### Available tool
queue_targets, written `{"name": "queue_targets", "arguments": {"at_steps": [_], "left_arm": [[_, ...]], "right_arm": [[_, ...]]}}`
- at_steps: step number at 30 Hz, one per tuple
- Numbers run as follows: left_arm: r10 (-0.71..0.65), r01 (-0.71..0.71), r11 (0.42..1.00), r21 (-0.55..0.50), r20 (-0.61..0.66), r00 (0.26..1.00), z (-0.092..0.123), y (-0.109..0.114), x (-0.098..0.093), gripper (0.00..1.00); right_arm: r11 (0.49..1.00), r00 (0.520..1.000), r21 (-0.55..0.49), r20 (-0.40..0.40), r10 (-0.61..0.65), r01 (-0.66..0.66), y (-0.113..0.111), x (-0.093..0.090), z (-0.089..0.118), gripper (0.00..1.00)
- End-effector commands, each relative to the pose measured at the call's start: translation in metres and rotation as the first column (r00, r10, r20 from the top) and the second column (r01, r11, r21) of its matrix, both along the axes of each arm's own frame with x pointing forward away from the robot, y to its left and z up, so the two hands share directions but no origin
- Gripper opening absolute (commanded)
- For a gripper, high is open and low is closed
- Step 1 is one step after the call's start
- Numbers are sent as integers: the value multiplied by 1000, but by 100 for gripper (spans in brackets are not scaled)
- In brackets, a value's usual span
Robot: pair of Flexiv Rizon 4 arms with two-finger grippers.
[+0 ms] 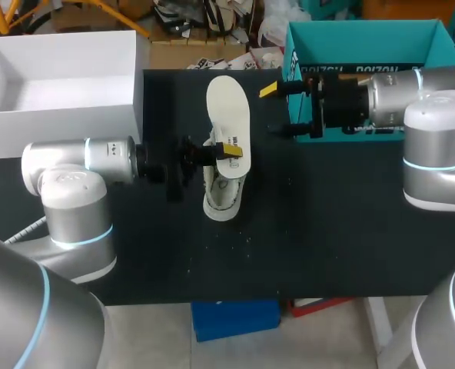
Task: Take the shoe out of the shoebox, open the shoe tongue, remove and reinsert the insole, then place the shoe into the shoebox
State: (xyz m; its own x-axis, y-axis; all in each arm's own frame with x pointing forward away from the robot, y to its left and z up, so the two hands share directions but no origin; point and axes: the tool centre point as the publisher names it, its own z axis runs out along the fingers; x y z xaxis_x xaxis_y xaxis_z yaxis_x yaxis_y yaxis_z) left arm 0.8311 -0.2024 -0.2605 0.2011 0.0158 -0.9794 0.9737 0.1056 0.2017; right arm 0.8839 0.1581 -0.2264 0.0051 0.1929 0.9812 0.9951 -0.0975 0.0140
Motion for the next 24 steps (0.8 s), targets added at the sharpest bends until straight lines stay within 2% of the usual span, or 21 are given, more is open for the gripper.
{"name": "queue_targets", "arguments": {"at_steps": [1,8,13,21,22,24], "left_arm": [[6,-6,1000,2,3,1000,0,-1,-1,0],[6,-6,1000,2,3,1000,0,-1,-1,0],[6,-6,1000,2,3,1000,0,-1,-1,0],[6,-6,1000,2,3,1000,0,-1,-1,0],[6,-6,1000,2,3,1000,0,-1,-1,0],[6,-6,1000,2,3,1000,0,-1,-1,0]], "right_arm": [[1000,999,21,30,17,-17,11,4,-8,100],[997,994,71,106,28,-36,23,9,-16,100],[995,991,77,126,52,-62,34,11,-25,100],[995,987,70,147,61,-72,44,11,-24,100],[995,987,68,148,60,-71,45,12,-24,98],[996,987,66,149,58,-68,45,13,-25,83]]}}
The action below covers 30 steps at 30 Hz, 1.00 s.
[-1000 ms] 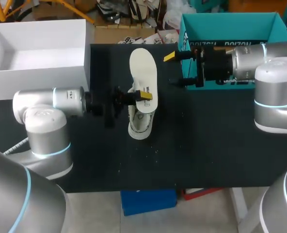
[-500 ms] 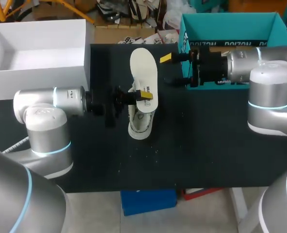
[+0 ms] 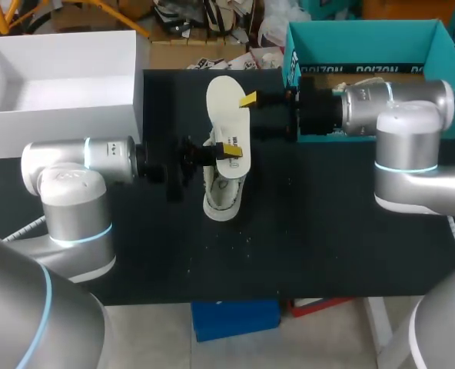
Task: Take the shoe out of the shoebox, open the shoe tongue, remove and reinsert the insole, then place the shoe into the shoebox
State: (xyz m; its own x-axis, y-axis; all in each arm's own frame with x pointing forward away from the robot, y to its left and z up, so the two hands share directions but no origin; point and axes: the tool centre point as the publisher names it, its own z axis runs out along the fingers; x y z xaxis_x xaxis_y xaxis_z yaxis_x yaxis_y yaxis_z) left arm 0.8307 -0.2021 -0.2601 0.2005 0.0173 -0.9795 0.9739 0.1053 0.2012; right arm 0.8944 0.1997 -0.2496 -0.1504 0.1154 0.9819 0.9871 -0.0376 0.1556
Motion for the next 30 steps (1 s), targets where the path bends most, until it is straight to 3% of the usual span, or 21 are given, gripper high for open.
{"name": "queue_targets", "arguments": {"at_steps": [1,5,8,9,10,11,12,18,19,20,26,30], "left_arm": [[6,-6,1000,0,4,1000,-1,-1,-1,0],[6,-6,1000,0,4,1000,-1,-1,-1,0],[6,-6,1000,0,4,1000,-1,-1,-1,0],[6,-6,1000,0,4,1000,-1,-1,-1,0],[6,-6,1000,0,4,1000,-1,-1,-1,0],[6,-6,1000,0,4,1000,-1,-1,-1,0],[6,-6,1000,0,4,1000,-1,-1,-1,0],[6,-6,1000,0,4,1000,-1,-1,-1,0],[6,-6,1000,0,4,1000,-1,-1,-1,7],[27,-27,1000,14,2,1000,2,1,0,100],[214,-211,939,271,21,977,26,28,-8,100],[298,-270,822,501,25,954,42,48,-21,100]], "right_arm": [[1000,1000,-4,1,-5,5,4,3,-1,80],[1000,1000,-7,5,-9,9,5,7,-2,50],[1000,1000,-11,5,-10,10,7,9,-2,45],[1000,1000,-13,4,-9,9,8,9,-2,38],[1000,1000,-15,2,-6,6,8,10,-2,28],[1000,1000,-23,0,3,-3,9,11,-2,7],[999,1000,-33,-3,8,-8,10,11,-2,0],[999,1000,-33,-3,8,-8,10,11,-2,0],[999,1000,-33,-3,8,-8,10,11,-2,0],[999,1000,-33,-3,8,-8,10,11,-2,0],[999,1000,-33,-3,8,-8,10,11,-2,0],[999,1000,-33,-3,8,-8,10,11,-2,0]]}}
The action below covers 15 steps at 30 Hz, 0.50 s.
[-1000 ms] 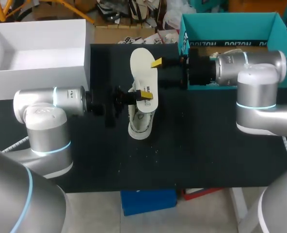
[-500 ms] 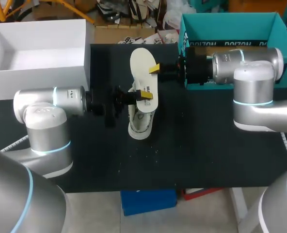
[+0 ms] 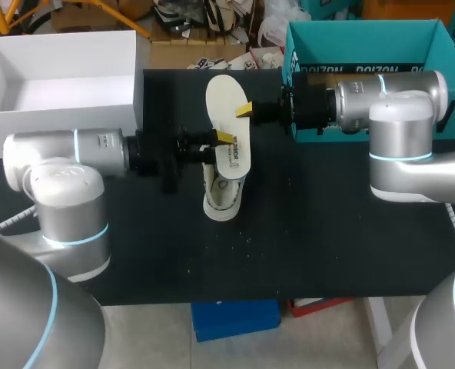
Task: Take the shoe out of the shoebox, open the shoe tongue, remove and reinsert the insole, then place the shoe into the shoebox
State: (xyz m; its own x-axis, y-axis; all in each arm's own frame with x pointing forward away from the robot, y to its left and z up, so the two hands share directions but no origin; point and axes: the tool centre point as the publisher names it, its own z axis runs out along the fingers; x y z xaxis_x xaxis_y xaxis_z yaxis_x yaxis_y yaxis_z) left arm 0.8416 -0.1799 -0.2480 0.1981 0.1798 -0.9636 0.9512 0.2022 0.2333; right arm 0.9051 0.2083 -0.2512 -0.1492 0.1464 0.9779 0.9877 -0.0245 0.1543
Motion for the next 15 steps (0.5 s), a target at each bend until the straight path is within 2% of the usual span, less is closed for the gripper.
{"name": "queue_targets", "arguments": {"at_steps": [1,3,6,7,9,10,15], "left_arm": [[206,-169,875,453,-32,978,34,30,-36,100],[261,-163,742,650,-55,964,36,36,-43,100],[338,-214,584,783,6,941,47,45,-50,100],[347,-225,552,803,24,938,52,47,-51,100],[369,-262,444,857,92,925,60,46,-52,100],[349,-274,436,857,120,929,66,43,-53,100],[349,-274,436,857,120,929,66,43,-53,100]], "right_arm": [[1000,1000,0,-1,0,0,1,1,-1,0],[1000,1000,0,-1,0,0,1,1,-1,0],[1000,1000,0,-1,0,0,1,1,-1,0],[1000,1000,0,-1,0,0,1,1,-1,0],[1000,1000,0,-1,0,0,1,1,-1,0],[1000,1000,0,-1,0,0,1,1,-1,0],[1000,1000,0,-1,0,0,1,1,-1,0]]}}
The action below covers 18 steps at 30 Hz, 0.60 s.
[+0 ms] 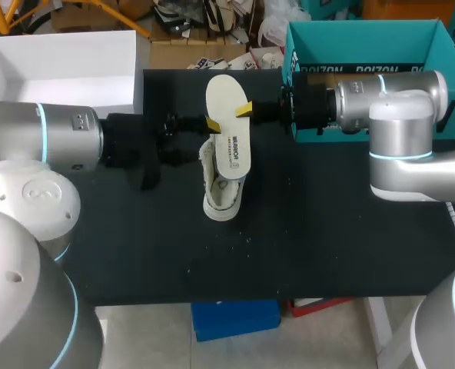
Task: Take the shoe out of the shoebox, open the shoe tongue, remove and reinsert the insole, then place the shoe into the shoebox
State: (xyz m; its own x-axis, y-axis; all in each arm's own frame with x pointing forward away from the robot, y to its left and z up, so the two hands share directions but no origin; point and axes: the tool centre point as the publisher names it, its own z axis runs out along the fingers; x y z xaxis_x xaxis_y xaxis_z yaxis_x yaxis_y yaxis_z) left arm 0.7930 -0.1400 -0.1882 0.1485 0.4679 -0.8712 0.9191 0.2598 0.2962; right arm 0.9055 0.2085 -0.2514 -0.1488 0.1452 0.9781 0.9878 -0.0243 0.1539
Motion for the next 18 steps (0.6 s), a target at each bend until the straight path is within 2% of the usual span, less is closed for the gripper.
{"name": "queue_targets", "arguments": {"at_steps": [1,6,8,12,14,15,17,18], "left_arm": [[266,-200,695,691,11,964,7,3,-4,100],[266,-200,695,691,11,964,7,3,-4,100],[312,-219,622,752,19,950,5,-6,-1,100],[303,-156,570,807,-30,952,6,-17,9,100],[321,-124,501,857,-51,946,6,-25,12,100],[306,-103,498,861,-63,950,6,-28,14,100],[310,-65,442,895,-85,947,5,-34,16,100],[302,-36,431,901,-106,947,4,-37,17,100]], "right_arm": [[1000,1000,-1,0,0,0,1,0,0,0],[1000,1000,-1,0,0,0,1,0,0,0],[1000,1000,-1,0,0,0,1,0,0,0],[1000,1000,-1,0,0,0,1,0,0,0],[1000,1000,-1,0,0,0,1,0,0,0],[1000,1000,-1,0,0,0,1,0,0,0],[1000,1000,-1,0,0,0,1,0,0,0],[1000,1000,-1,0,0,0,1,0,0,0]]}}
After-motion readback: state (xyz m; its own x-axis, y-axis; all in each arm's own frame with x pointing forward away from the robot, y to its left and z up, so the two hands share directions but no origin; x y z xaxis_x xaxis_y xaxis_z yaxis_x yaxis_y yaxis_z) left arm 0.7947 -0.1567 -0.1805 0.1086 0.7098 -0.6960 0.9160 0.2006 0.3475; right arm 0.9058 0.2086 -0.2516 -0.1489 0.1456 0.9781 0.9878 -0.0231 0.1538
